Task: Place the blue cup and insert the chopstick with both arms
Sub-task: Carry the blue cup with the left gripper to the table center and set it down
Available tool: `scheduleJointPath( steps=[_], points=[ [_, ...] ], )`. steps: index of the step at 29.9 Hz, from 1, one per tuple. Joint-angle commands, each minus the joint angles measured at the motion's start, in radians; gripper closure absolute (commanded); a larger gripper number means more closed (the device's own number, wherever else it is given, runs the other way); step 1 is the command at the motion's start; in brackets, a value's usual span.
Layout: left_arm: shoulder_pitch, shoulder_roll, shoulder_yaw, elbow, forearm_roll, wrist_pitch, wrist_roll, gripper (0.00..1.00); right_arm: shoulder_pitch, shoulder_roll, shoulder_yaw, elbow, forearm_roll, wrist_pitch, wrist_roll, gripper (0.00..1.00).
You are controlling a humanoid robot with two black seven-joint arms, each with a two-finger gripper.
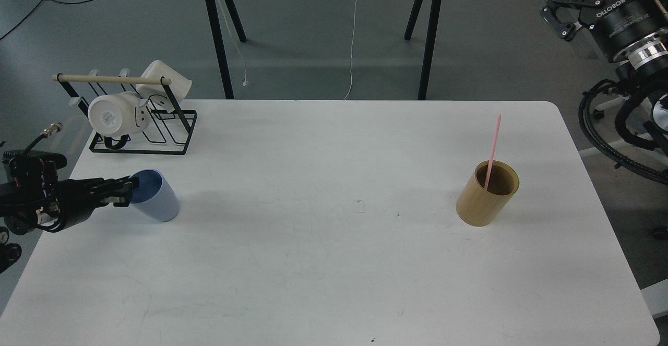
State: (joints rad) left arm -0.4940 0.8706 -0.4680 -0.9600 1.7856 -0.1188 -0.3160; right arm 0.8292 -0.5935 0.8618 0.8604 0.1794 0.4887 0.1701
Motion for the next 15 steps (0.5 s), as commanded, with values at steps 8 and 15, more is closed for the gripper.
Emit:
scheduleJointPath(
  steps=[8, 15],
  points=[
    [-0.147, 0.025, -0.001, -0.153, 0.000, -0.085, 0.002, 0.99, 0.004, -0.034, 0.014, 0.012, 0.000, 0.000, 0.000, 0.01],
    [-0.310, 0.068, -0.001, -0.394, 0.001, -0.309, 0.050, 0.99, -0.004, -0.123, 0.031, 0.062, 0.003, 0.000, 0.000, 0.01]
  ],
)
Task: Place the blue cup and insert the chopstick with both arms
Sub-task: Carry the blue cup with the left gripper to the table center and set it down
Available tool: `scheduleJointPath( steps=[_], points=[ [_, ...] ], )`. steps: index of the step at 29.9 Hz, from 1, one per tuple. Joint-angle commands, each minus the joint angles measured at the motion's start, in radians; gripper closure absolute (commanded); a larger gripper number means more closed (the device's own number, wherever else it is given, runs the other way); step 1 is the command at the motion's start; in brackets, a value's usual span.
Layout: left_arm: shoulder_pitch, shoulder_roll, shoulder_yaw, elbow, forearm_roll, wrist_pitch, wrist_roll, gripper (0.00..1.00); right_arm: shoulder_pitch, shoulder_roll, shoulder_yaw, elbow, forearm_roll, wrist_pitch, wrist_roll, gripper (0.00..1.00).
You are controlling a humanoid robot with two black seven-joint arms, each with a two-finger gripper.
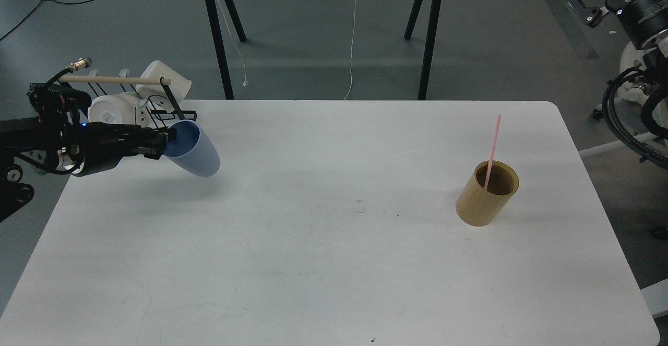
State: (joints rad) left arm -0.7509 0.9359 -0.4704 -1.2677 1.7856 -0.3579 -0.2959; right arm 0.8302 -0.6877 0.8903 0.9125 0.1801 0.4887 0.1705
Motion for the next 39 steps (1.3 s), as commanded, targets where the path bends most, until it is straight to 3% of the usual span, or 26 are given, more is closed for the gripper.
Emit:
scheduleJointPath(
  steps=[1, 7, 14, 17, 21, 32, 39],
  points=[
    [-0.070, 0.001, 0.001, -0.116, 0.003, -0.096, 0.049, 0.99, -0.005, -0.036, 0.002, 0.009, 0.002, 0.000, 0.000, 0.01],
    [-0.134, -0.060, -0.001, -0.225, 0.099, -0.131, 0.107, 0.99, -0.005, -0.067, 0.002, 0.009, 0.001, 0.000, 0.000, 0.01],
    [-0.130, -0.248, 0.041, -0.219, 0.310, -0.131, 0.113, 0.99, -0.013, -0.081, 0.001, 0.009, 0.001, 0.000, 0.000, 0.01],
    [-0.131, -0.333, 0.088, -0.213, 0.334, -0.131, 0.135, 0.99, -0.022, -0.090, -0.002, 0.009, 0.001, 0.000, -0.002, 0.01],
    [-0.128, -0.428, 0.107, -0.158, 0.337, -0.131, 0.181, 0.98, -0.039, -0.102, -0.002, 0.008, 0.001, 0.000, -0.003, 0.01],
    [-0.133, -0.623, 0.170, 0.017, 0.339, -0.131, 0.182, 0.98, -0.017, -0.096, 0.001, 0.006, 0.001, 0.000, -0.009, 0.01],
    [-0.131, -0.644, 0.170, 0.070, 0.339, -0.131, 0.182, 0.98, -0.014, -0.092, -0.002, 0.008, 0.001, 0.000, -0.009, 0.01]
  ],
)
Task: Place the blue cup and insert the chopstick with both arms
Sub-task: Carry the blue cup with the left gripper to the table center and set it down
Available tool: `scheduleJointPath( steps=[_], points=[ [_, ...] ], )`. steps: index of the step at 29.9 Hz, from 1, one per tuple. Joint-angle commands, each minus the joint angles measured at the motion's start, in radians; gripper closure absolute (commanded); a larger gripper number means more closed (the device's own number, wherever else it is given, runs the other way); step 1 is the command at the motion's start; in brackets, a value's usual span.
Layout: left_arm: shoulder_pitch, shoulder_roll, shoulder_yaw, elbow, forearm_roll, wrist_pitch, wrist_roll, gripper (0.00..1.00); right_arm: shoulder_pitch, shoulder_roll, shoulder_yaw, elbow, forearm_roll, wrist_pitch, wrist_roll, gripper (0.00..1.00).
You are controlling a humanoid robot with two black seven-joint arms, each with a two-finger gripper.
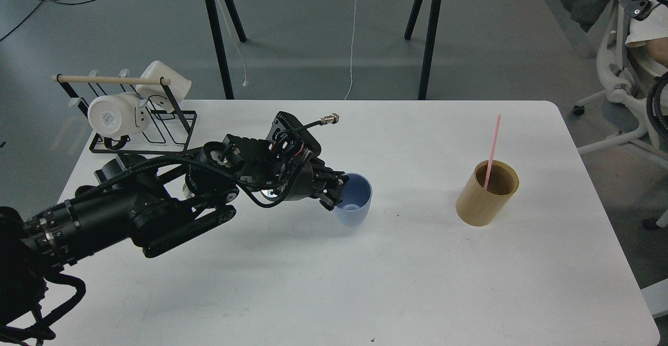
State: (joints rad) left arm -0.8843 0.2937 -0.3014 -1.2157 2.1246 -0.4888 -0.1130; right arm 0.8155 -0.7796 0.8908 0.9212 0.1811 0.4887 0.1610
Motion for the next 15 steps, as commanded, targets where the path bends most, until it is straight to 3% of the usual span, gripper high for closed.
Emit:
scheduleJointPath(
  steps=[1, 15],
  points=[
    [0.004, -0.004, 0.001, 0.030, 0.000, 0.000, 0.000, 0.97, 0.001, -0.001, -0.003, -0.001, 0.000, 0.000, 0.000, 0.01],
    [0.033, -0.027, 0.001, 0.065, 0.005, 0.000, 0.003, 0.95, -0.007, -0.010, -0.004, 0.001, 0.001, 0.000, 0.000, 0.01]
  ],
)
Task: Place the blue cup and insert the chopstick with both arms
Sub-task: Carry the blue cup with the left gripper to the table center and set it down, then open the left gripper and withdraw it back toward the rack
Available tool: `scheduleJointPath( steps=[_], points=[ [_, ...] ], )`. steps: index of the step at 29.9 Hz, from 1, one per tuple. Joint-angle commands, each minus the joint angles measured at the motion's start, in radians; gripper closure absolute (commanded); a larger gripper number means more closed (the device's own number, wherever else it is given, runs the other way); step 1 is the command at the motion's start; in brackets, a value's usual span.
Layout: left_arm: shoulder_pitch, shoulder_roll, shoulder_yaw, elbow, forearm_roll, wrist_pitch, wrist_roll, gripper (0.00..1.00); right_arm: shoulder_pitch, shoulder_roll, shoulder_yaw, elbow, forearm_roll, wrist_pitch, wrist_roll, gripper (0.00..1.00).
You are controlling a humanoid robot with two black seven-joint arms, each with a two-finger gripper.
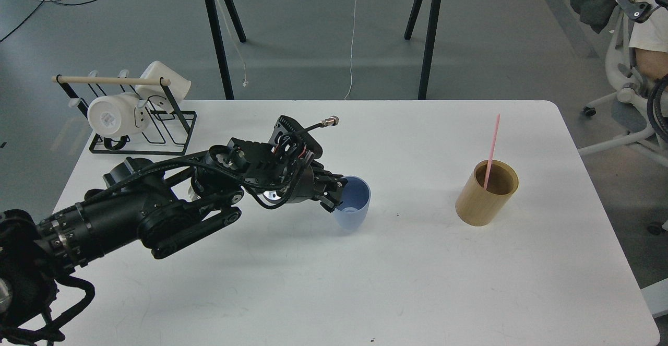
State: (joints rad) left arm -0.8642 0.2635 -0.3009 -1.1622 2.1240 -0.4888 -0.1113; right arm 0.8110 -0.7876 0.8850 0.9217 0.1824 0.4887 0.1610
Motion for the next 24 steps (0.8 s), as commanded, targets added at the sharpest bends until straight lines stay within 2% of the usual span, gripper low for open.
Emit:
scheduleJointPath(
  steps=[1, 9, 15, 18, 20, 24],
  points=[
    [0.013, 0.003, 0.000, 0.018, 0.008, 0.000, 0.001, 0.94, -0.004, -0.002, 0.002, 0.000, 0.000, 0.000, 0.000, 0.01],
    [0.013, 0.008, 0.000, 0.022, 0.008, 0.000, -0.004, 0.88, -0.006, -0.001, 0.000, 0.000, -0.001, 0.000, 0.000, 0.01],
    [0.011, 0.008, -0.017, 0.021, -0.001, 0.000, -0.011, 0.70, -0.006, 0.002, -0.001, 0.002, 0.000, 0.000, 0.000, 0.01],
    [0.011, 0.013, -0.020, 0.021, -0.001, 0.000, -0.013, 0.69, -0.006, 0.002, -0.004, 0.002, -0.001, 0.000, -0.001, 0.01],
    [0.011, 0.017, -0.023, 0.019, -0.003, 0.000, -0.016, 0.65, -0.004, 0.001, -0.008, 0.002, -0.001, 0.000, -0.001, 0.01],
    [0.011, 0.039, -0.121, 0.015, -0.042, 0.000, -0.019, 0.47, -0.004, -0.004, -0.008, 0.003, -0.001, 0.000, -0.001, 0.01]
  ],
)
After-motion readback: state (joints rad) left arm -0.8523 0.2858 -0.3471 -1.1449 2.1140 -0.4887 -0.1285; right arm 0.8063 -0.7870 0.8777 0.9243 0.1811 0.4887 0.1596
